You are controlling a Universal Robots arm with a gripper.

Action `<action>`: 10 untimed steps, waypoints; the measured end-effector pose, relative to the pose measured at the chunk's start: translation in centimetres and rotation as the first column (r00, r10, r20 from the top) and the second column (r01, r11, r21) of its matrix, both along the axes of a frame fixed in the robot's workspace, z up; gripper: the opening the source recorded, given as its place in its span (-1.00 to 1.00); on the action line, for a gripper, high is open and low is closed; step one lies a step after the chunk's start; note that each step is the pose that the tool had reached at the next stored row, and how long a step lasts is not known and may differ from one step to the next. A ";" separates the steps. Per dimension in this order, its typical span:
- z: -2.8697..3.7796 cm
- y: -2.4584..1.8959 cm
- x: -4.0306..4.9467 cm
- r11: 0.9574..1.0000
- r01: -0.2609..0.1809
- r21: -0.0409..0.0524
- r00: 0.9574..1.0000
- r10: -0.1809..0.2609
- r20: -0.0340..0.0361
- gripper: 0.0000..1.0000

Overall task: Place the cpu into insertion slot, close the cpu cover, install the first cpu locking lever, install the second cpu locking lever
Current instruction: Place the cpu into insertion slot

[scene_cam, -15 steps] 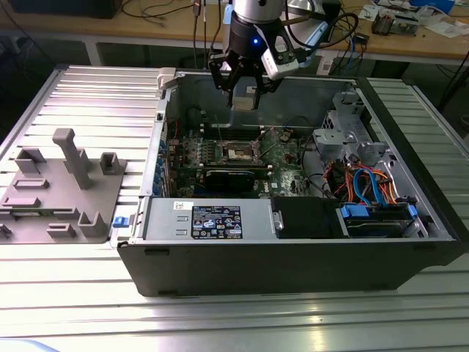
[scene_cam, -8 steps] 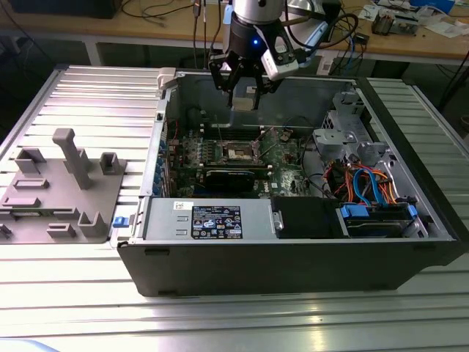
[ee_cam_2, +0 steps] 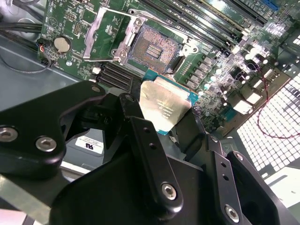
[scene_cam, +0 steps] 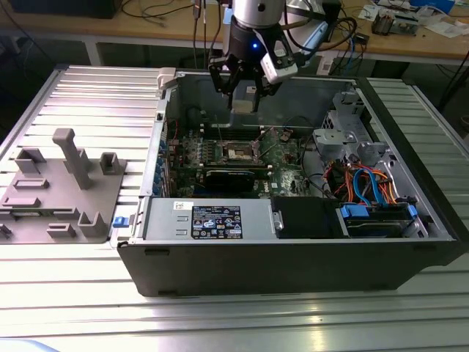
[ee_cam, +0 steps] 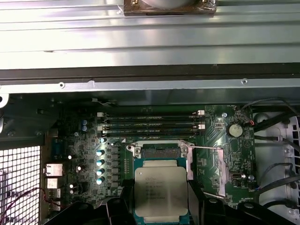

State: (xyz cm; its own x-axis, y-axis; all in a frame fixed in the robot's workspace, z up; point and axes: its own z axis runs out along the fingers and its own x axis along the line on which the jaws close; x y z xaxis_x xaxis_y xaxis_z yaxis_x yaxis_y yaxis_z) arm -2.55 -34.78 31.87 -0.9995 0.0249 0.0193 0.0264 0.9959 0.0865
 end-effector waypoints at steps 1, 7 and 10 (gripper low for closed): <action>-0.30 0.00 0.00 1.000 0.000 0.000 1.000 0.000 0.000 0.08; -0.35 0.00 0.00 1.000 0.000 0.000 1.000 0.000 0.000 0.08; -0.36 0.00 0.00 1.000 0.000 0.000 1.000 0.000 0.000 0.08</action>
